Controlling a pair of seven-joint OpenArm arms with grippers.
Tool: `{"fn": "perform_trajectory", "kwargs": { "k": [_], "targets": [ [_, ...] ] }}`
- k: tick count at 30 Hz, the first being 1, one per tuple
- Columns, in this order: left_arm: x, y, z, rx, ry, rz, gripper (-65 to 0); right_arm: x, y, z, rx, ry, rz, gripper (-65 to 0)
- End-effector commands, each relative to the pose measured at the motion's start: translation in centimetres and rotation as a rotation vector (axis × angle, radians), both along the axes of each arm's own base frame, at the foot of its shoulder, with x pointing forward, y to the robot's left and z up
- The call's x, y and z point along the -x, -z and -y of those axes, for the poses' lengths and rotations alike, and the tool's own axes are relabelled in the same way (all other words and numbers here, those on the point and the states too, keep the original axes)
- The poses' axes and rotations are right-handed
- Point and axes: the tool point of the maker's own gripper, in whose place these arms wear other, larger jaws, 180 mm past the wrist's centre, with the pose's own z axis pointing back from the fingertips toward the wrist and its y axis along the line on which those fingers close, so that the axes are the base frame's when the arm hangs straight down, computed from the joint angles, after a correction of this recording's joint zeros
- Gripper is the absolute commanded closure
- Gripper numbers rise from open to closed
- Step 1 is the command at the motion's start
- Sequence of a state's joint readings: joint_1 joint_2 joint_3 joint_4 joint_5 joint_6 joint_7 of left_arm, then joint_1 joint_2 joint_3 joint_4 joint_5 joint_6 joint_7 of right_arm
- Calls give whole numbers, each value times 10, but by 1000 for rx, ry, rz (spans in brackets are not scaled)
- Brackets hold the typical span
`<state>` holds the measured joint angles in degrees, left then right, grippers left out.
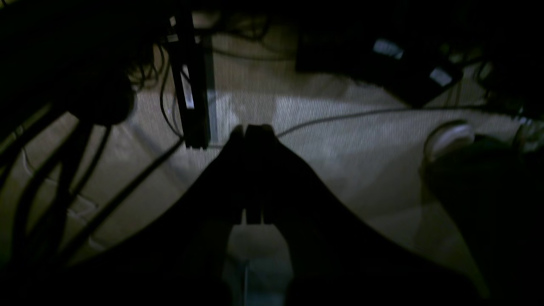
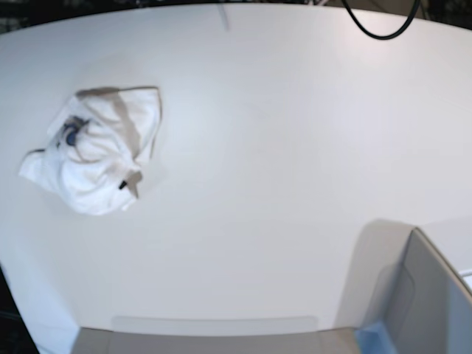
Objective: Layout the t-shirt on the table in an organized manner, then fold the t-shirt properly
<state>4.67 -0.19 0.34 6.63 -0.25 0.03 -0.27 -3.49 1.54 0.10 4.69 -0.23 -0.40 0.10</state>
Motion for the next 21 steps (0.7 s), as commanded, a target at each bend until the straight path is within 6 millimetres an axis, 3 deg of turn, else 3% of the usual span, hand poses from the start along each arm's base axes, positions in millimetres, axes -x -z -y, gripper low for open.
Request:
{"fn": "perform_trajectory", "kwargs": {
  "k": [1, 6, 21],
  "targets": [
    [5, -1, 2, 0, 3, 0, -2, 6, 0, -1, -4, -3, 1, -1],
    [5, -1, 0, -4, 4, 6, -2, 17, -1, -2, -7, -5, -3, -1],
    [5, -1, -7, -14, 6, 6, -2, 17, -1, 0, -4, -5, -3, -1]
  ]
}}
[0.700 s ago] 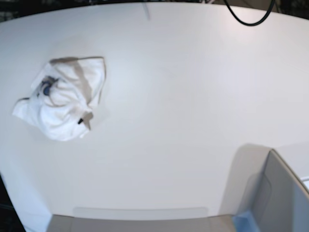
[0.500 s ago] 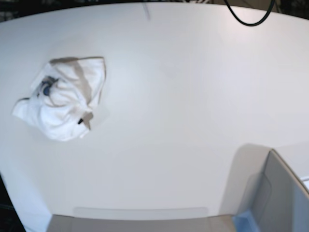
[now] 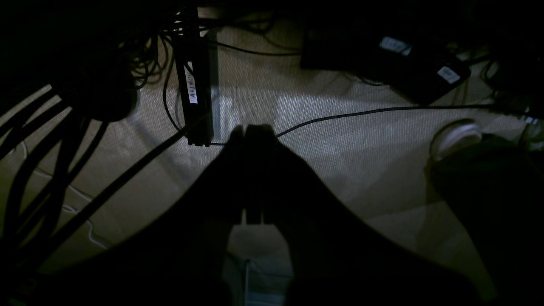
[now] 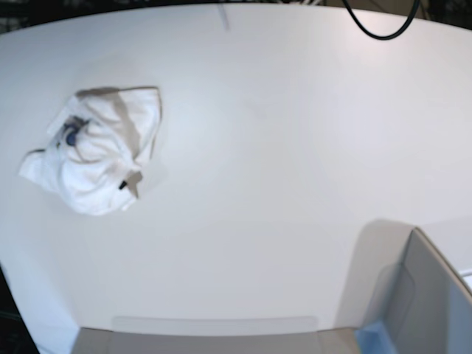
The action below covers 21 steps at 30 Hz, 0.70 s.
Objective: Layout the t-shirt on the table in an organized manner, then fold the t-shirt properly
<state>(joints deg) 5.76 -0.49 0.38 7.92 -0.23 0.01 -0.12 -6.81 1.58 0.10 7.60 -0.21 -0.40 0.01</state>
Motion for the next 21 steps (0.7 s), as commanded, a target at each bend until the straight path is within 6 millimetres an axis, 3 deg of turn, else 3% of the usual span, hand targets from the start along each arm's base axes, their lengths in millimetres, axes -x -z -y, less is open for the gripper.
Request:
{"fn": "perform_trajectory", "kwargs": {
  "k": [1, 9, 11, 14, 21],
  "targets": [
    [1, 0, -4, -10, 5, 5, -2, -2, 0, 2, 2, -3, 5, -1],
    [4, 0, -5, -11, 5, 1, -2, 5, 0, 5, 7, -4, -7, -1],
    [13, -1, -6, -12, 5, -13, -2, 12, -1, 11, 16, -5, -17, -1],
    [16, -2, -20, -33, 13, 8, -2, 24, -1, 14, 19, -6, -32, -1],
    [55, -10, -38, -63, 24, 9, -1, 53, -8, 34, 44, -23, -36, -1]
  ]
}}
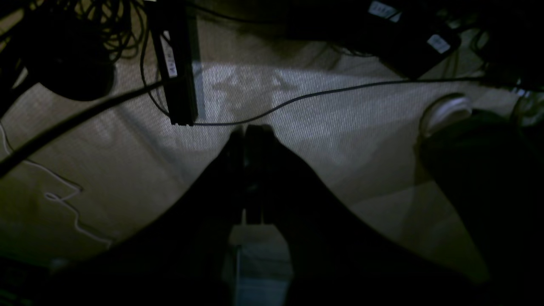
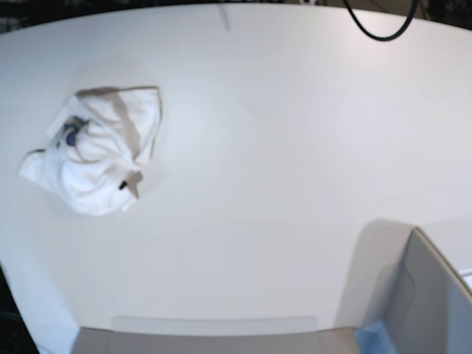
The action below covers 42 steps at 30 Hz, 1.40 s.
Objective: Layout the t-shirt on the table in an organized manner, then fold the t-shirt properly
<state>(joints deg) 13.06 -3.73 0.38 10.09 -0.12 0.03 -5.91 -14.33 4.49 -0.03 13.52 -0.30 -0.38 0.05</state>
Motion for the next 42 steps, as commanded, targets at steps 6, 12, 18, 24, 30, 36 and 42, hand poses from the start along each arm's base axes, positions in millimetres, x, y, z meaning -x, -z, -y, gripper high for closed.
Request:
{"fn": "perform_trajectory", "kwargs": {
  "k": [6, 12, 18, 24, 30, 36, 42],
  "targets": [
    [36, -14, -26, -43, 16, -5, -1, 37, -17, 1, -12, -24, 28, -1],
    [52, -34, -38, -64, 39, 47, 0, 54, -36, 10, -18, -52, 111, -1],
    [54, -65, -42, -72, 67, 148, 0, 78, -59, 11, -61, -117, 211, -1],
    [54, -105, -38, -67, 102, 269, 0, 87, -89, -16, -145, -152, 301, -1],
    [38, -149, -33, -61, 127, 374, 0, 74, -131, -38, -207, -153, 405, -1],
    [18, -193, -26, -52, 142, 471, 0, 53, -167, -39, -243, -44, 489, -1],
    [3, -223, -22, -46, 157, 534, 0, 27, -207, -54, -296, 6, 587, -1]
  ]
}}
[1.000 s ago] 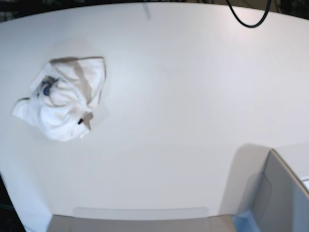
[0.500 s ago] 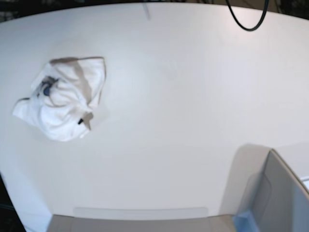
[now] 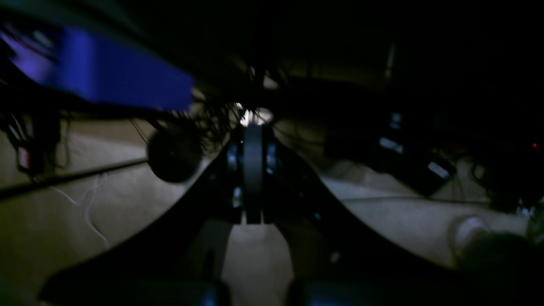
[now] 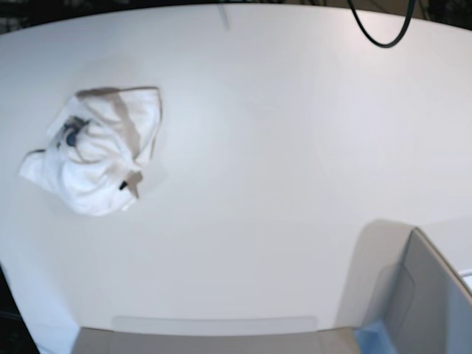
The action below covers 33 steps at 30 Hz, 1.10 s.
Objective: Layout the t-shirt on the table in an organized manner, then fold the t-shirt properly
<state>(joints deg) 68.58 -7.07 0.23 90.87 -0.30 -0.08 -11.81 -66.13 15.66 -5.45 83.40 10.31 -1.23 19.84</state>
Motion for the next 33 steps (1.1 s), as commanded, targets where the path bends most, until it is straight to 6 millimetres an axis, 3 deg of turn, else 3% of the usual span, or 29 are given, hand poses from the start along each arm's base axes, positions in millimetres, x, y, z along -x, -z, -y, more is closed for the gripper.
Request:
{"fn": "perform_trajectory", "kwargs": {
  "k": [1, 4, 7, 11, 14, 19, 25, 28, 33],
  "targets": [
    [1, -13, -6, -9, 13, 11, 0, 7, -12, -9, -30, -2, 2, -1],
    [-11, -36, -12, 33, -38, 59, 0, -4, -31, -18, -61, 4, 39, -1],
    [-42, -57, -16, 83, -66, 150, 0, -15, -49, -25, -86, 13, 76, -1],
    [-72, -80, -10, 110, -52, 243, 0, -29, -71, -32, -116, 24, 125, -1],
    [-84, -91, -7, 119, -43, 284, 0, -51, -88, -37, -138, 32, 193, -1],
    [-100, -106, -2, 132, -35, 340, 0, -92, -112, -15, -88, 60, 288, -1],
    [-101, -107, 2, 144, -31, 344, 0, -118, -128, 16, -115, 184, 292, -1],
    [-121, -109, 5, 154, -26, 404, 0, -127, -127, 29, -108, 184, 284, -1],
    [-156, -113, 20, 201, -8, 500, -2, -149, -121, 33, -90, 161, 293, -1]
  ]
}}
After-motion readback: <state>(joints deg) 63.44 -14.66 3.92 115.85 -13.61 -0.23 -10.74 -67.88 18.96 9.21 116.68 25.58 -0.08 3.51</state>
